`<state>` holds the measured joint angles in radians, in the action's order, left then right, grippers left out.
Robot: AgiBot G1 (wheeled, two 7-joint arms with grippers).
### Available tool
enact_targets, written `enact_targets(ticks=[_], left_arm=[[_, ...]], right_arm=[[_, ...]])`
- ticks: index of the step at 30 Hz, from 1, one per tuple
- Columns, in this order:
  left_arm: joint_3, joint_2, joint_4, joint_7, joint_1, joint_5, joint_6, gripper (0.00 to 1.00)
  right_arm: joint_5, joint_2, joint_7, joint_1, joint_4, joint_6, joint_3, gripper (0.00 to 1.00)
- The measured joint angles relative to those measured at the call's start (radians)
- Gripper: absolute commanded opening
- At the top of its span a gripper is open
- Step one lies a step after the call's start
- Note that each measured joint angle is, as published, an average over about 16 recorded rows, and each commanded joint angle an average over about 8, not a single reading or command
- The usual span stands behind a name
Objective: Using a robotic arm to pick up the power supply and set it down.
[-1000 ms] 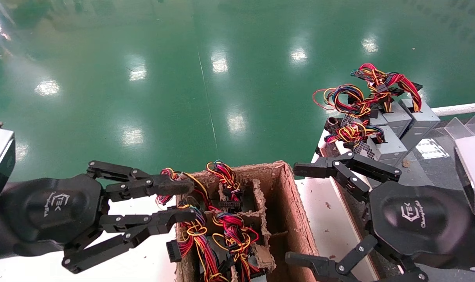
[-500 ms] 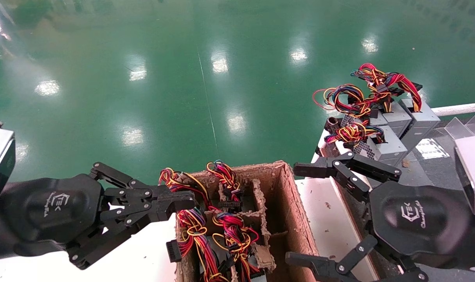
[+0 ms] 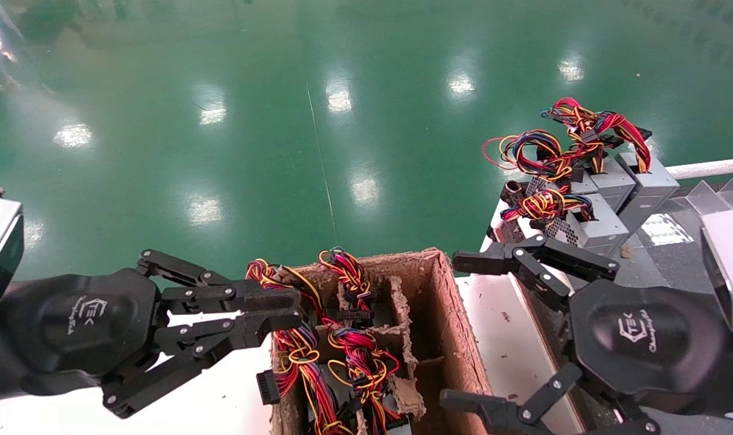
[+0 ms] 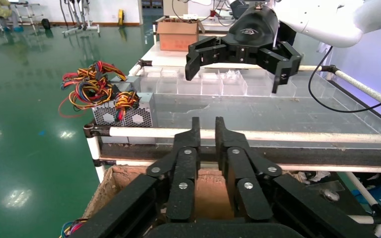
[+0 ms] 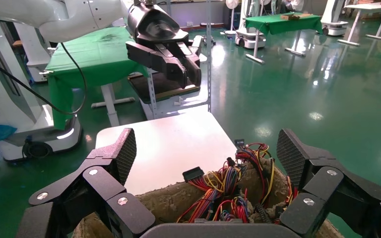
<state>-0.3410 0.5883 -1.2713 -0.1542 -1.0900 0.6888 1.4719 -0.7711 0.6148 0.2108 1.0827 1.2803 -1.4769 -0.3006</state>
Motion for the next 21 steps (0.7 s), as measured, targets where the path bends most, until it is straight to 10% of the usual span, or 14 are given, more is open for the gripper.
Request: enact_targets(ticks=[21], left_arm=[[0.000, 0.000, 0.000, 0.000, 0.000, 0.000, 0.000, 1.00]], right_arm=[[-0.388, 0.182, 0.211, 0.132, -0.109, 0.019, -0.265, 1.00]])
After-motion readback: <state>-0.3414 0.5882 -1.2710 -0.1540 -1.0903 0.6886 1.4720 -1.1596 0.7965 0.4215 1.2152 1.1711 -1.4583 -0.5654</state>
